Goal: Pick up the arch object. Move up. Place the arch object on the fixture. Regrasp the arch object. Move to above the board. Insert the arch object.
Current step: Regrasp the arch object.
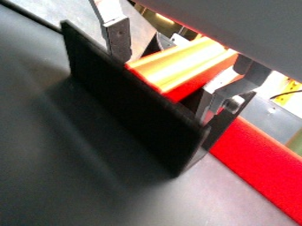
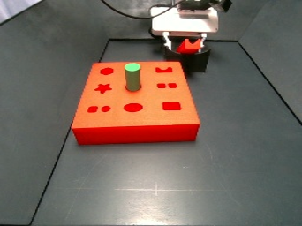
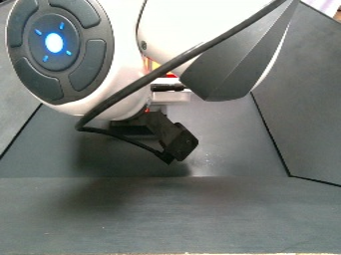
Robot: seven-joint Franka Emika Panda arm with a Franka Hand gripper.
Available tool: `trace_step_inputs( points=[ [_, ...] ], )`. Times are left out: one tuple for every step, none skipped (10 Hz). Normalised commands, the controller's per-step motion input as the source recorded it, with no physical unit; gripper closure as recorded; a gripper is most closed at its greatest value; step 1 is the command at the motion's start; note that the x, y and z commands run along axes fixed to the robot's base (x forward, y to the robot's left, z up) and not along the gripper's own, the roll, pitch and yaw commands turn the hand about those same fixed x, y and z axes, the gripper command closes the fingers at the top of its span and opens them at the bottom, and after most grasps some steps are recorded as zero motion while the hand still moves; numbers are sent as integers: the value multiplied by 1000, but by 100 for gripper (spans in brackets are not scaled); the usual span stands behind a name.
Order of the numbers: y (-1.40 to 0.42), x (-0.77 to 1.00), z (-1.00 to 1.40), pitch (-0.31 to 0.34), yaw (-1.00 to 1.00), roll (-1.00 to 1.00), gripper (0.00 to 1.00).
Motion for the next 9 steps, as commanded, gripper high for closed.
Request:
trace_step_inputs(
  points=[
    [0, -5, 1000, -6, 64, -76, 0],
    [0, -17, 1000, 1, 65, -57, 0],
    [-9, -28, 1000, 26, 55, -3, 0],
    [-8, -33, 1000, 42, 51, 13, 0],
    [-4, -35, 869, 73, 36, 28, 0],
    [1, -32, 748, 85, 29, 32, 0],
    [2, -26, 451, 107, 5, 38, 0],
    [1, -25, 329, 110, -12, 37, 0],
    [-1000, 5, 922, 76, -1, 1000, 0]
  ],
)
